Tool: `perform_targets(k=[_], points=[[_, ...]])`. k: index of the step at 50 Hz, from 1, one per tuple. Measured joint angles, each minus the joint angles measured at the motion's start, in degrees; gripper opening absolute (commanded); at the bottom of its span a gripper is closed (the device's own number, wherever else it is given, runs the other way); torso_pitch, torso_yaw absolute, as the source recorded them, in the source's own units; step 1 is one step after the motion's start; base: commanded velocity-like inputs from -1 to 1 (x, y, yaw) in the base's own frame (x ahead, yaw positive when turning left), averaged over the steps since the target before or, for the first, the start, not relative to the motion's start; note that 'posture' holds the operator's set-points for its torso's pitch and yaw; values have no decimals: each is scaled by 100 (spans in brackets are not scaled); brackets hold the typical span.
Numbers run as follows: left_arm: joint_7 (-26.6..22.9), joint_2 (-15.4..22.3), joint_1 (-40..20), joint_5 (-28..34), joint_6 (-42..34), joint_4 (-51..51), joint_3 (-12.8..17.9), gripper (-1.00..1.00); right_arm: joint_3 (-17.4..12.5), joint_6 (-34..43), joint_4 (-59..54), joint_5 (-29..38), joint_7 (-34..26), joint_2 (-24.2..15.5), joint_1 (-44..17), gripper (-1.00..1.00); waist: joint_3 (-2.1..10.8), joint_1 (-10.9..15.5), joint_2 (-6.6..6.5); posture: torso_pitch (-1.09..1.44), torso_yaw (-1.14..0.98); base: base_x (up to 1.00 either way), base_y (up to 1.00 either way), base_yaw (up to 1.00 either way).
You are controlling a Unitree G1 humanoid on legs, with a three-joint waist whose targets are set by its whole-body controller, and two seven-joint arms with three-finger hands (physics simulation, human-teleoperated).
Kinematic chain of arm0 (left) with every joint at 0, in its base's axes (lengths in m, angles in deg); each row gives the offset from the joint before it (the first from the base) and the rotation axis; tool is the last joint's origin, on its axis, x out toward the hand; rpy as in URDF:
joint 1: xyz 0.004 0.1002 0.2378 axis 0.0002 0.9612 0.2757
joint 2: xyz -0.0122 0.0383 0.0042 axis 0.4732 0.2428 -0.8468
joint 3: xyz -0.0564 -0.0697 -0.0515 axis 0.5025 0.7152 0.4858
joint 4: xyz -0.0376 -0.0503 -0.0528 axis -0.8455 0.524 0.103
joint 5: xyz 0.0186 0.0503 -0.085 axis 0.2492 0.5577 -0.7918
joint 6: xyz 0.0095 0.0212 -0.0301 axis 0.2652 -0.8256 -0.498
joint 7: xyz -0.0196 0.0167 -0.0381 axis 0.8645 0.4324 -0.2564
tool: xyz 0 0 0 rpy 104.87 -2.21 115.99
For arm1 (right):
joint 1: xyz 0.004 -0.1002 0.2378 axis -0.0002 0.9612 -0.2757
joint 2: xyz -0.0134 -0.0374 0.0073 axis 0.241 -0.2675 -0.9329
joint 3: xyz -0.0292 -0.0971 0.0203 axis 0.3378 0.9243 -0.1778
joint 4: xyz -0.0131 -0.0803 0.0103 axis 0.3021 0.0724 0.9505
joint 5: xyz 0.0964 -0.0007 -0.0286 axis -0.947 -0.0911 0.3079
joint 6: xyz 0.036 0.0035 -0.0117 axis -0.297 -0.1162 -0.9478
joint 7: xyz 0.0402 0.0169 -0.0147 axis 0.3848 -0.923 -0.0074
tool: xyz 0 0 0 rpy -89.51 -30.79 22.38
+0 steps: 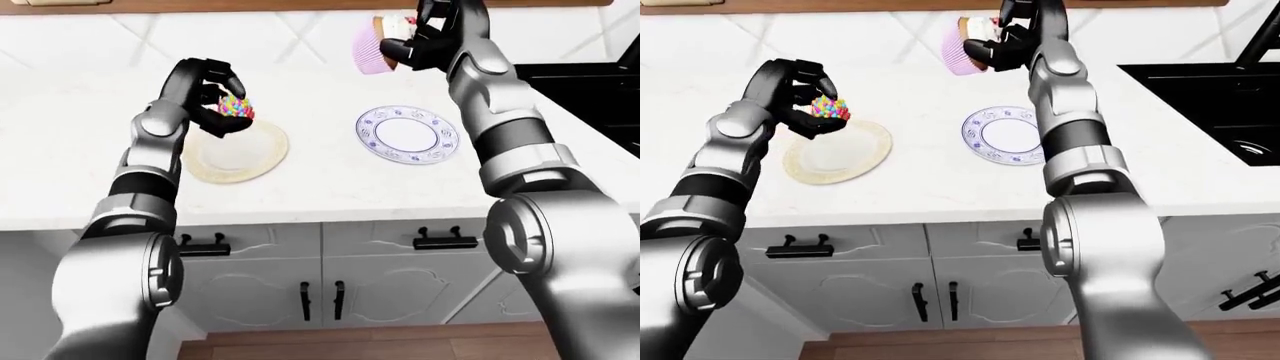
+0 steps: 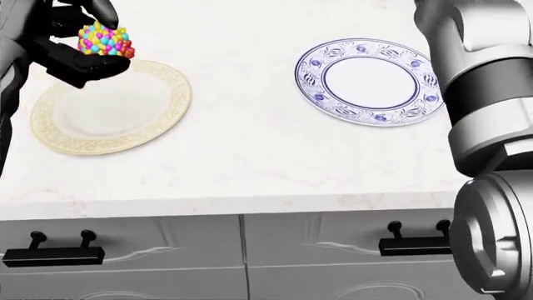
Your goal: Move the dessert items from the plate to the tray.
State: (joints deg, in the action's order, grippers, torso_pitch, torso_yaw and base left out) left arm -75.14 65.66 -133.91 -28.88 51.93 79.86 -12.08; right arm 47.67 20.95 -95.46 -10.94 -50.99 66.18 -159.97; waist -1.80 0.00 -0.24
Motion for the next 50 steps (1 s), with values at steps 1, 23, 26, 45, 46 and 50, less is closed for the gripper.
perform_targets(k=[1,23,26,45,46,50], points=[[-20,0,18,-40,25,-82,-12,-79,9,-33,-13,29,11,2,2,-100,-1,-2,0,0,0,0,0,0],[-250,-106,545,-735,-347,-1701,-93,-81,33,-337,51,497,90,0,154,-100,122,-61,-59,0,0,-36,0,0],[-249,-87,545,-770,-378,-1721,-97,-81,47,-357,16,527,75,40,131,-100,154,-4,-63,0,0,-51,0,0],[-181,11,522,-970,-567,-1791,4,-84,142,-467,368,514,-12,156,307,-100,65,386,-117,0,0,-9,-41,0],[-187,7,546,-986,-593,-1848,-1,-85,161,-444,497,537,-10,116,392,-100,51,416,-84,0,0,0,-64,0],[-196,57,619,-1047,-704,-2046,33,-86,117,-311,1227,590,81,-25,819,-100,-22,477,97,0,0,1,-64,0]])
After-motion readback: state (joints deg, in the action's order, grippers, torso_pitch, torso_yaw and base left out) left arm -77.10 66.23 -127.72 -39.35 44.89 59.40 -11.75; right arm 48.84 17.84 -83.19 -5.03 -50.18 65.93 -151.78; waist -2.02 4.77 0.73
